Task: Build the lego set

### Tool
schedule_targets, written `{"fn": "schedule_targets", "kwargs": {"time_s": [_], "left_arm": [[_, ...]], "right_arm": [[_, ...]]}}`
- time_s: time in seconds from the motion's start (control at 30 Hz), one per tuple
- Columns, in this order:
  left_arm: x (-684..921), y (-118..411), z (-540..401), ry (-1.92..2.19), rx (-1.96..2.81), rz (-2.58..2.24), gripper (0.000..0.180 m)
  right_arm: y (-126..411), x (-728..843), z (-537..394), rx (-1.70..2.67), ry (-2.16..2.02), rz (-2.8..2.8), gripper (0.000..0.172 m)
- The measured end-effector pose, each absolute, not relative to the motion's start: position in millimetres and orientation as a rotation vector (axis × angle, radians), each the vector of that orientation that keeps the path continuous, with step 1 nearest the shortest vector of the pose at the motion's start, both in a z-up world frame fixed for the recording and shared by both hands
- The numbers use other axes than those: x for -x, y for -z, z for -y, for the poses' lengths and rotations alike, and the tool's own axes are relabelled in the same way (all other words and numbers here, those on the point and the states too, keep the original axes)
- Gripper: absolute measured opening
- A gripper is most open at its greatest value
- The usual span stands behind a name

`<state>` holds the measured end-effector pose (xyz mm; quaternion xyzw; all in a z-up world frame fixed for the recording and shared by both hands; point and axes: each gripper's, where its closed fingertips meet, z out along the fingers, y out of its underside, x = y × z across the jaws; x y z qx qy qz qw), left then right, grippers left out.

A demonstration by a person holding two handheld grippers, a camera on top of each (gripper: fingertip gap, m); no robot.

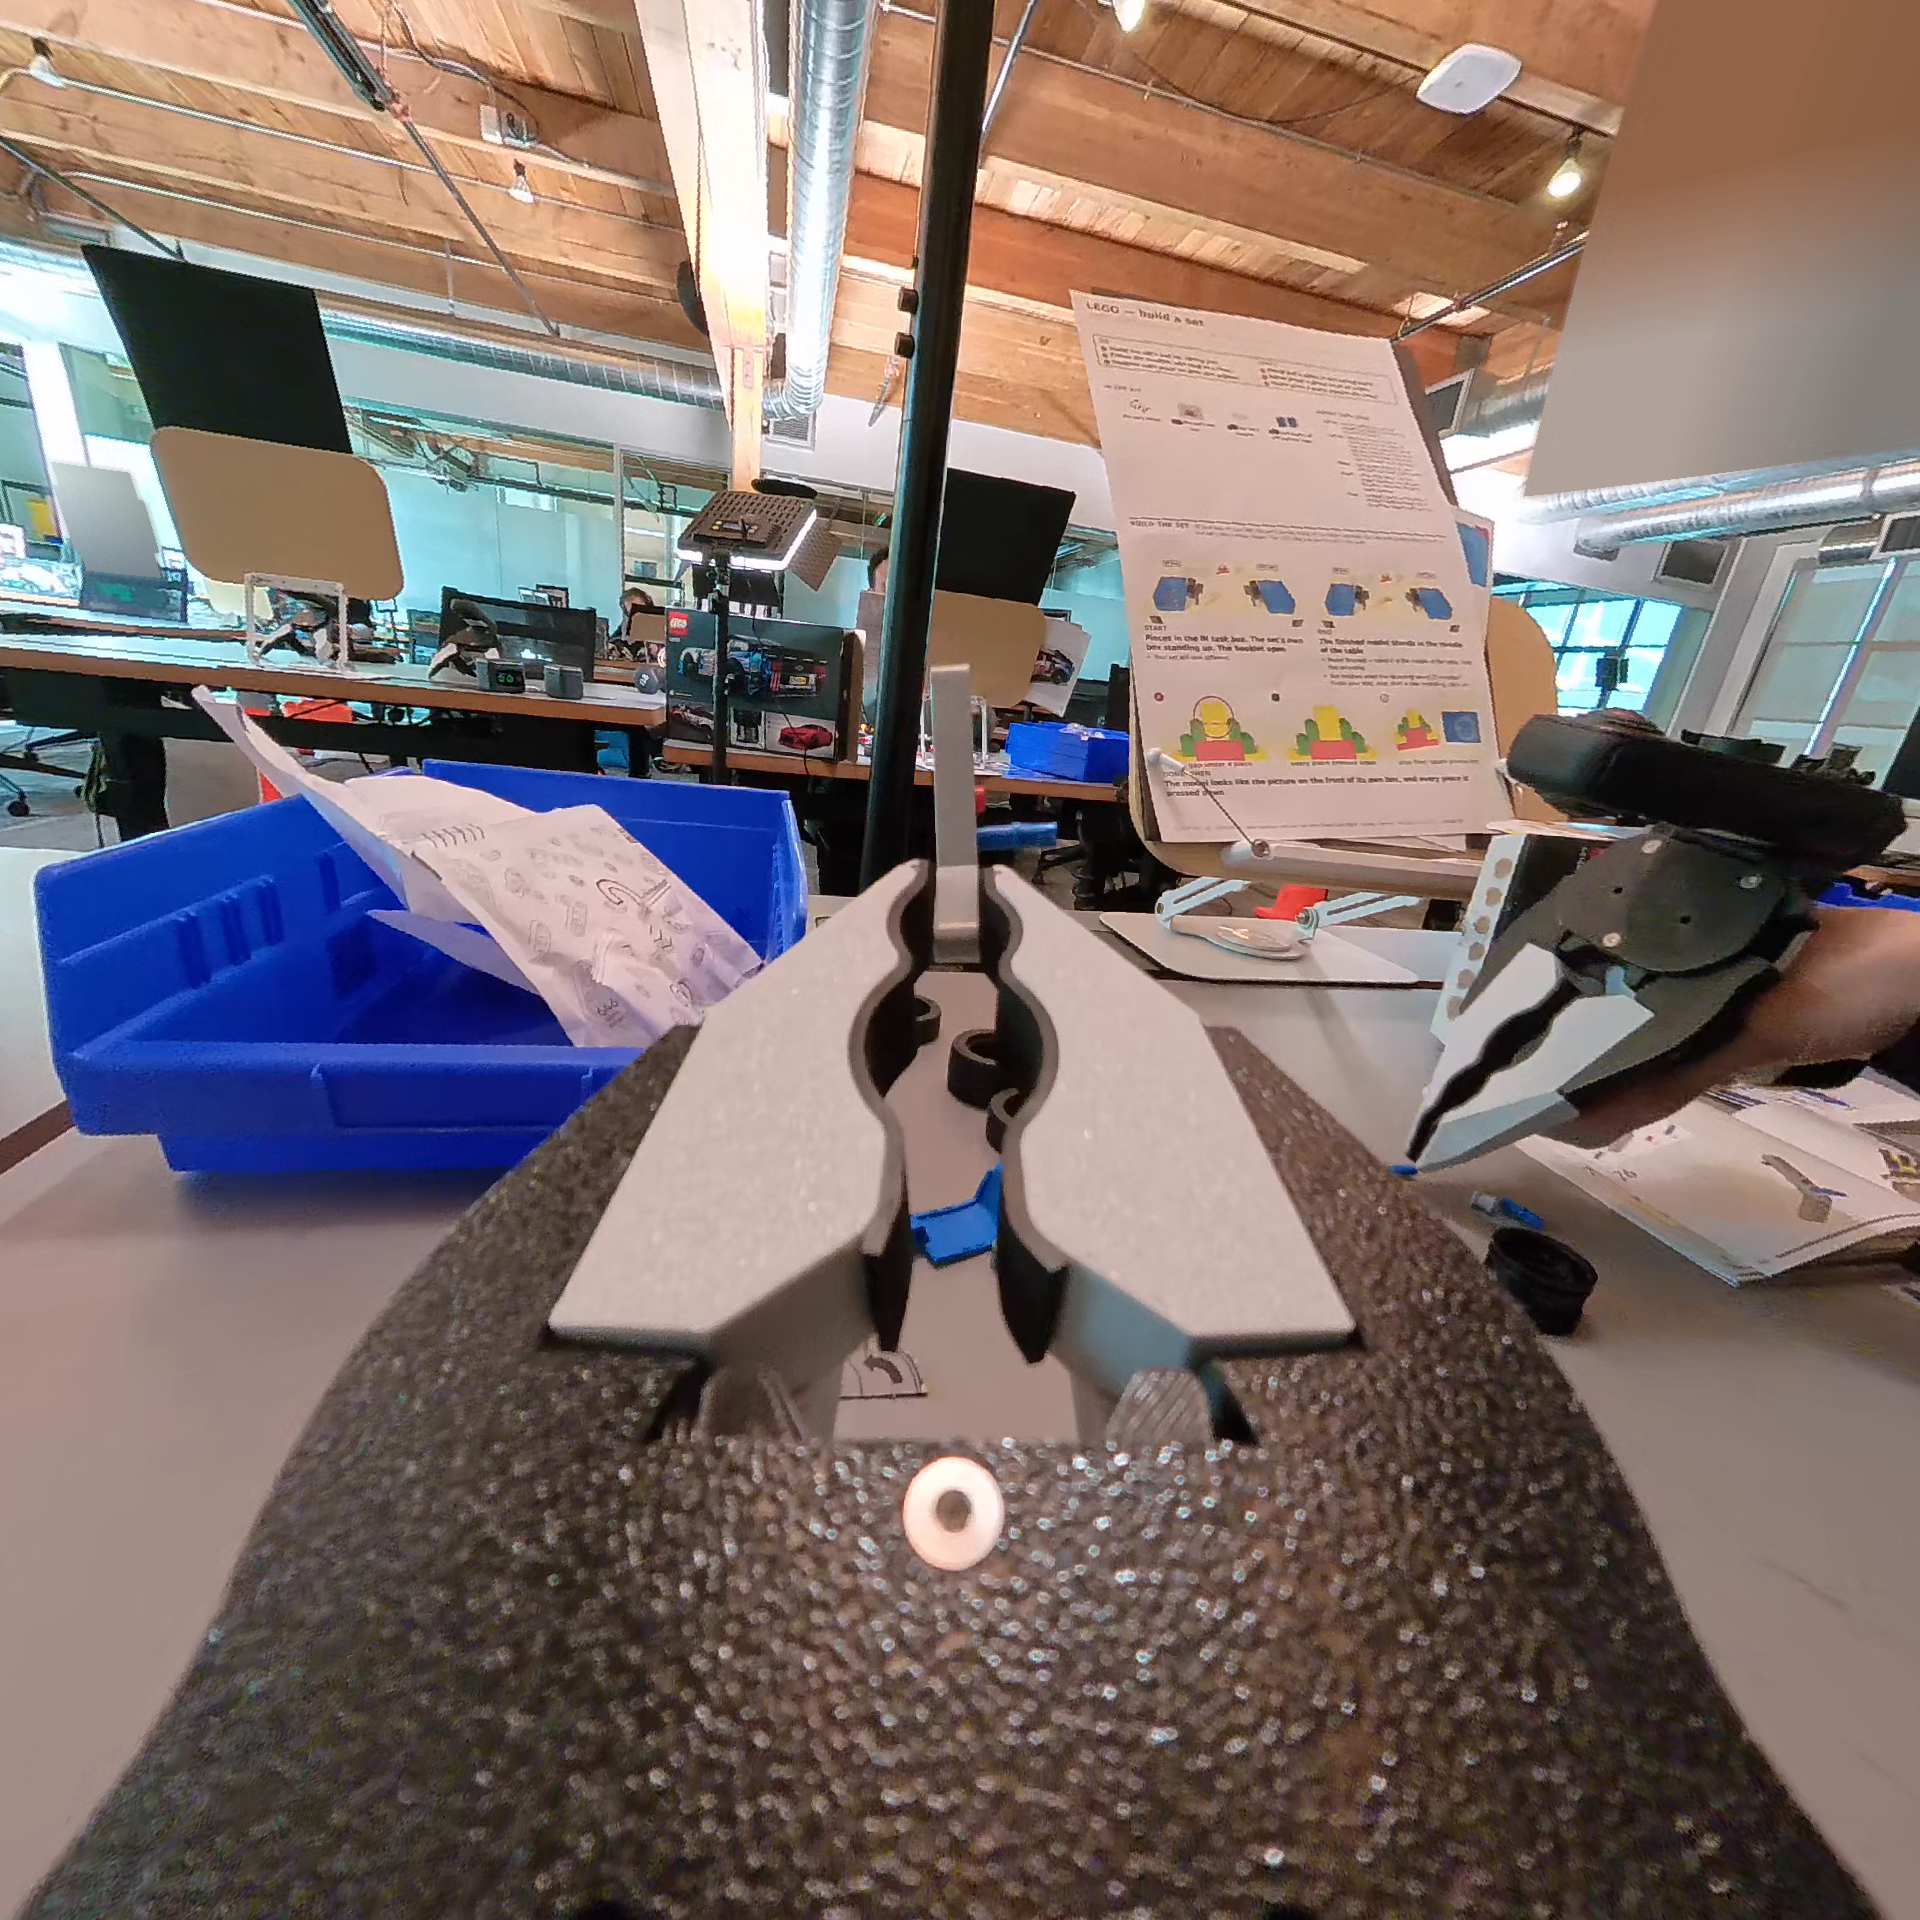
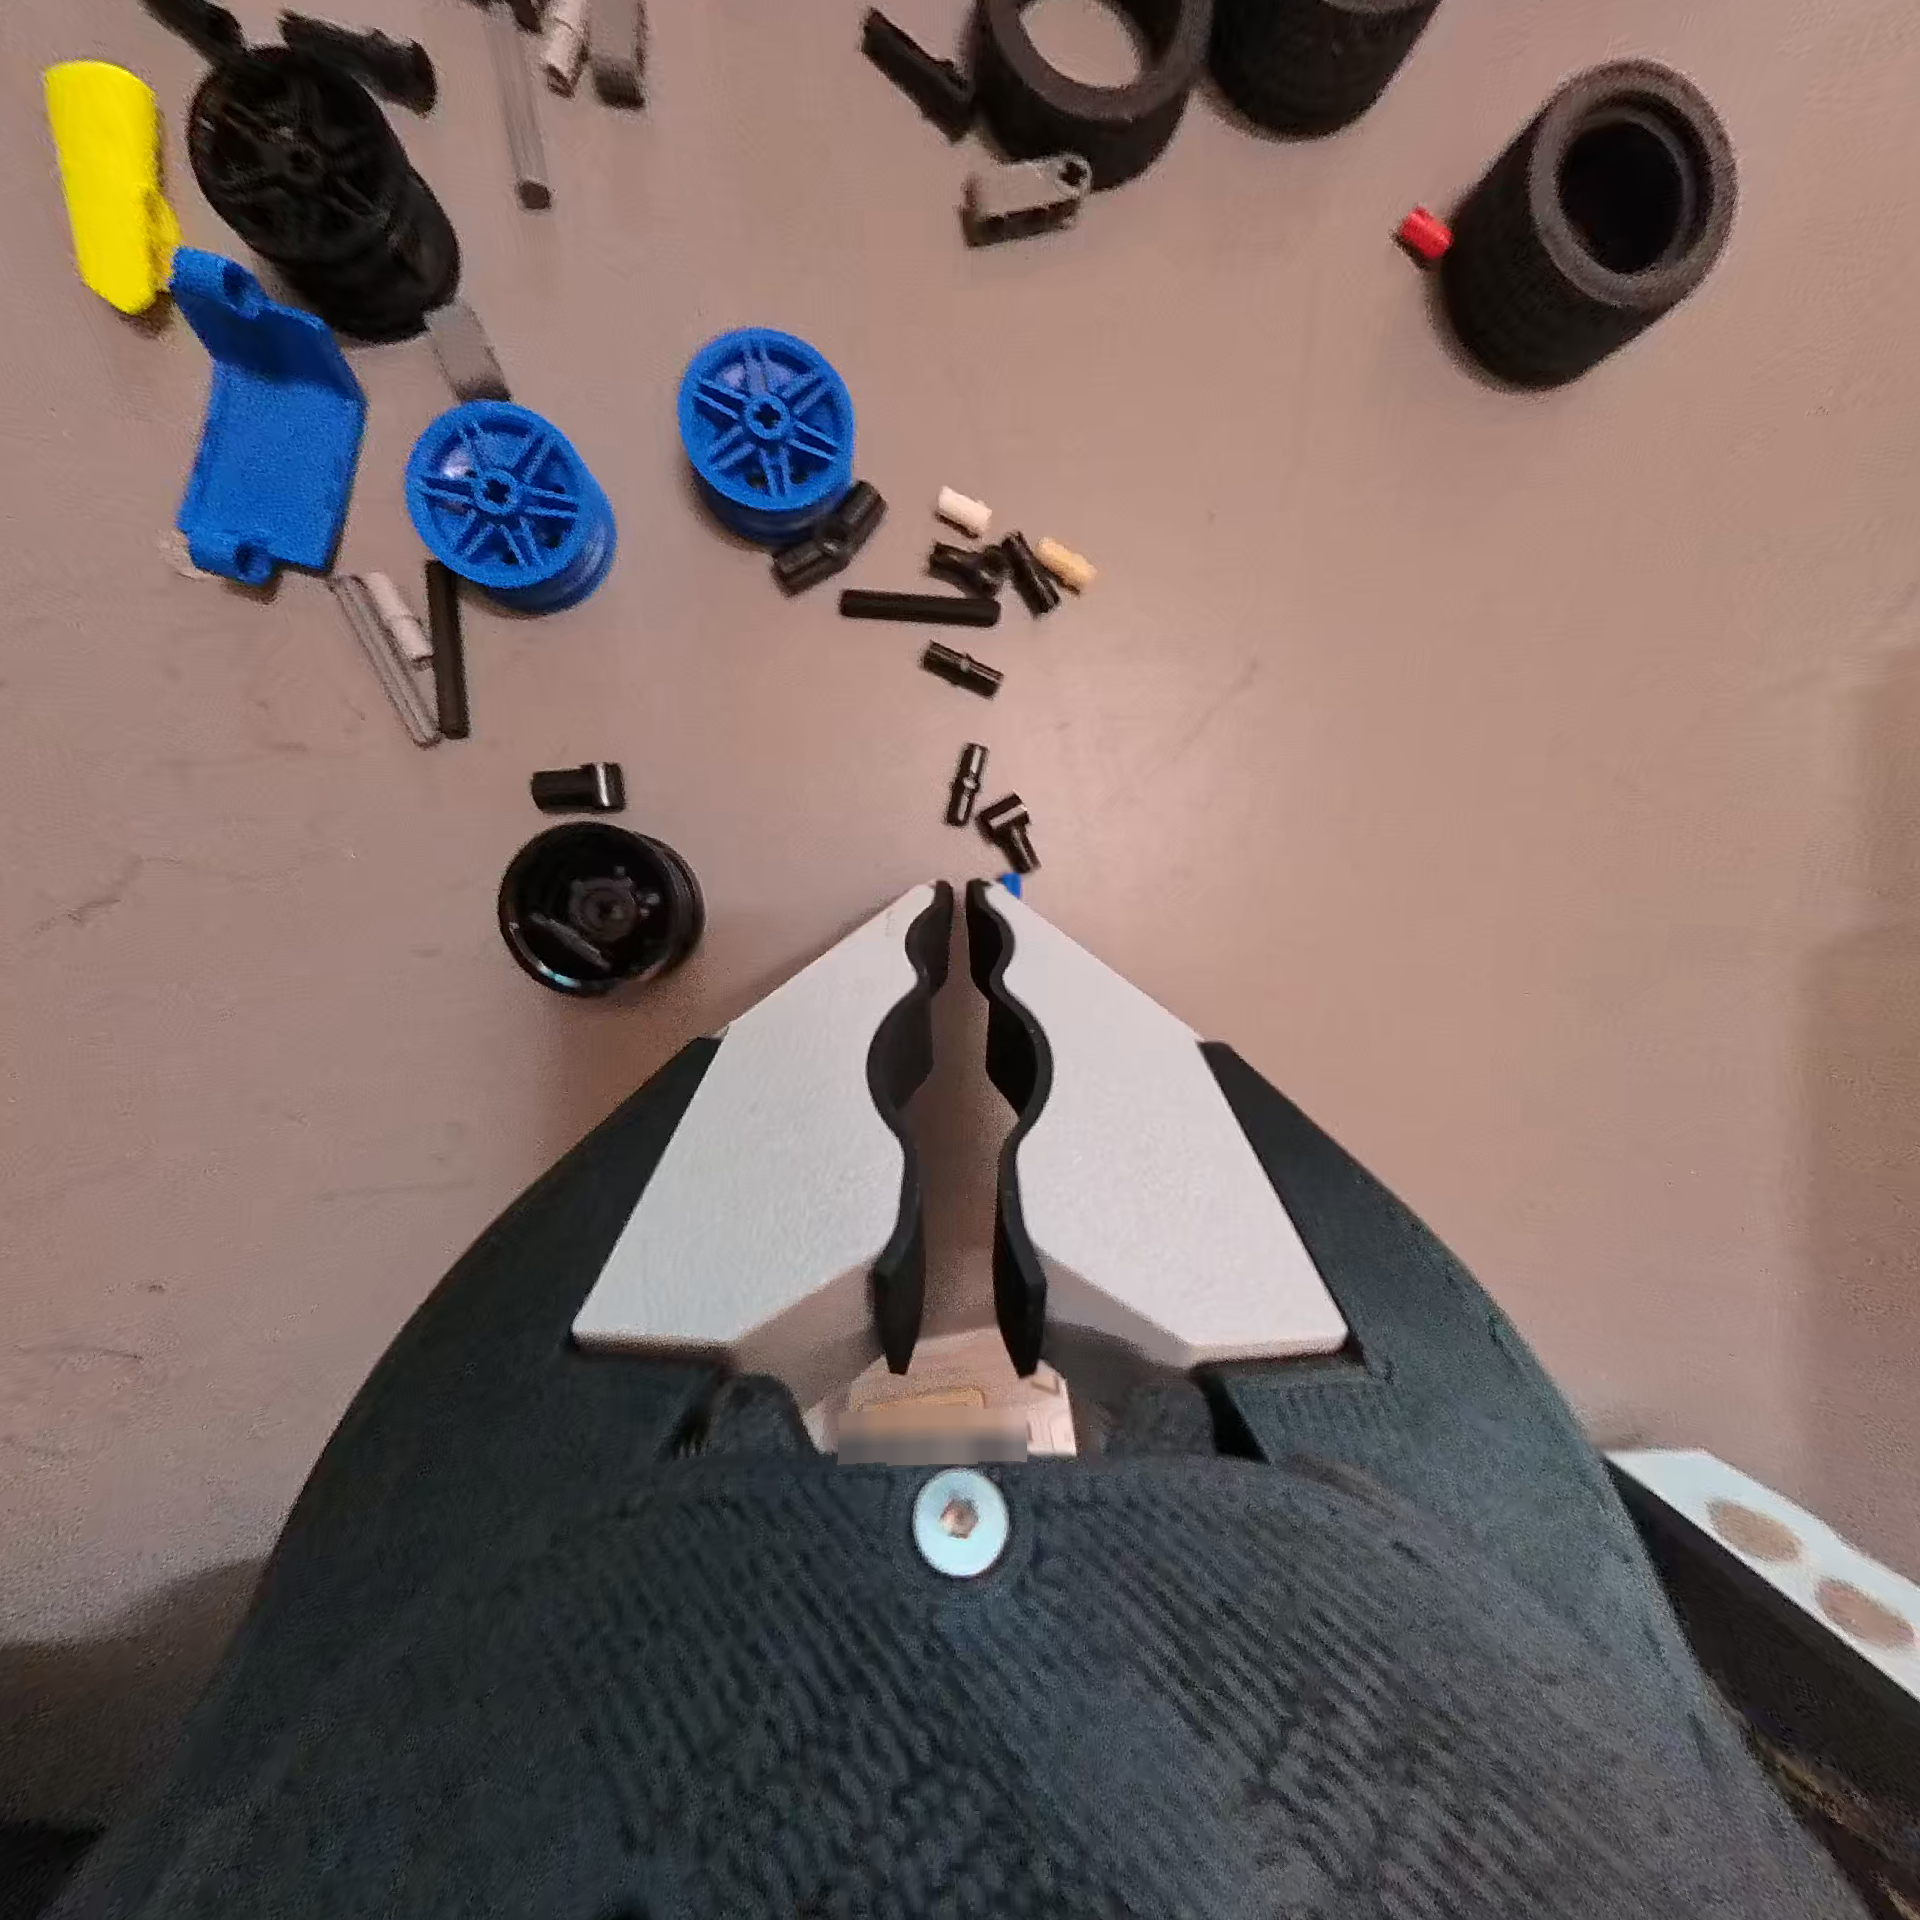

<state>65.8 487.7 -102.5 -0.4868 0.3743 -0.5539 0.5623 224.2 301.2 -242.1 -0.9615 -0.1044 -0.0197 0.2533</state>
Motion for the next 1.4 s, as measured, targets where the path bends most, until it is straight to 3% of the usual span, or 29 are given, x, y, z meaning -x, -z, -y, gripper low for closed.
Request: {"fn": "schedule_targets", "kwargs": {"time_s": [0.87,1.03,1.2,1.3,1.4], "left_arm": [[-73,101,-472,1.37,1.103,-0.952,0.004],[-75,102,-468,1.406,1.102,-0.972,0.004],[-75,101,-467,1.424,1.098,-0.972,0.004],[-74,100,-467,1.425,1.097,-0.97,0.004],[-74,100,-467,1.429,1.094,-0.966,0.004]], "right_arm": [[250,-220,-331,2.531,0.054,0.21,0.016],[251,-210,-335,2.517,0.003,0.229,0.0],[251,-206,-334,2.492,-0.016,0.205,0.0],[251,-204,-330,2.507,0.0,0.213,0.013],[248,-205,-326,2.516,0.02,0.192,0.015]]}}
